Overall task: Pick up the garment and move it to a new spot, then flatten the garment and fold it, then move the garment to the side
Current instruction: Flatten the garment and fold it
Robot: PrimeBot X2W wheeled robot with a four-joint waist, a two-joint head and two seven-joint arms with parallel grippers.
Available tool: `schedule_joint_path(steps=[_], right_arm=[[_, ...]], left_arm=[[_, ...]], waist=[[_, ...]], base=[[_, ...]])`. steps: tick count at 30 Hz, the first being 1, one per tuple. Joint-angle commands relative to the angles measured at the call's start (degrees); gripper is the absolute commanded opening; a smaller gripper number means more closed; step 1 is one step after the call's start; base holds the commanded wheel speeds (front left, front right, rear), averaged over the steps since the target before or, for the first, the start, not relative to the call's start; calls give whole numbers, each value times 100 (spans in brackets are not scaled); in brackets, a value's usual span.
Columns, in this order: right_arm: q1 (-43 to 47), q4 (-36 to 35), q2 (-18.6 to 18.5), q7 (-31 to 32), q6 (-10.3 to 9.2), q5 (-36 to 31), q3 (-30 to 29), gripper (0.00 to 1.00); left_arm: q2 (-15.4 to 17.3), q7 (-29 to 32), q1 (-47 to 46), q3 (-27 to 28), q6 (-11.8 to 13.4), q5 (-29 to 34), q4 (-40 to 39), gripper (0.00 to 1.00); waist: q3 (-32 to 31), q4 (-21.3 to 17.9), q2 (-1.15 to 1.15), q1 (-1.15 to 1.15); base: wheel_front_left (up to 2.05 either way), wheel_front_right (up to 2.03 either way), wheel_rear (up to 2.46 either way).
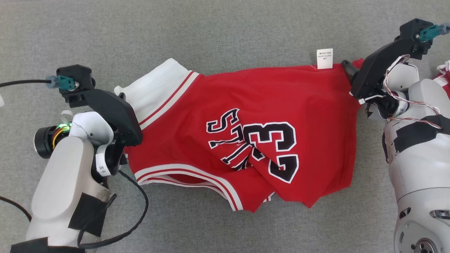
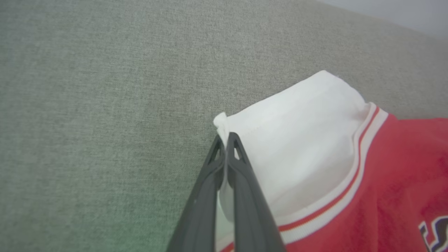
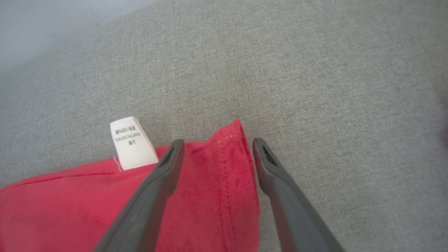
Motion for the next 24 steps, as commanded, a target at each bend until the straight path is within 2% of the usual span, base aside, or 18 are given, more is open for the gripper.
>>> schedule_joint_path(steps=[1,5,6,7,9,10,11,19,24], right_arm=[[-52,24,49,26,-17,-29,-28,100],[-93,38,99,2,-17,-72,-13,100],[-99,37,109,-19,-17,-68,1,96],[-103,47,117,-16,-17,-63,14,58],[-111,51,129,-37,-17,-56,44,27],[-115,50,136,-56,-17,-46,68,18],[-116,52,140,-54,-17,-35,91,0],[-101,-87,96,-339,-17,23,262,0],[-98,-321,44,-621,-17,255,448,0]], left_arm=[[-5,23,-30,-7,8,-28,-31,0],[-11,20,-46,-28,3,-53,-49,0],[-12,22,-45,-32,6,-62,-51,0],[-12,28,-43,-34,10,-67,-51,0],[-10,20,-42,-36,21,-82,-52,0],[-13,13,-46,-30,28,-96,-52,0],[-13,5,-53,-21,31,-104,-53,0],[-27,-351,-118,115,-66,-221,-83,0],[-159,-963,-285,447,-253,-567,-196,0]], waist=[[11,9,0,-1],[47,26,0,-1],[53,29,0,-1],[55,32,0,-1],[56,39,0,-1],[56,44,0,-1],[57,48,0,-1],[17,72,0,-1],[-146,74,0,-1]], base=[[0,0,0],[0,0,0],[0,0,0],[0,0,0],[0,0,0],[0,0,0],[0,0,0],[0,0,0],[0,0,0]])
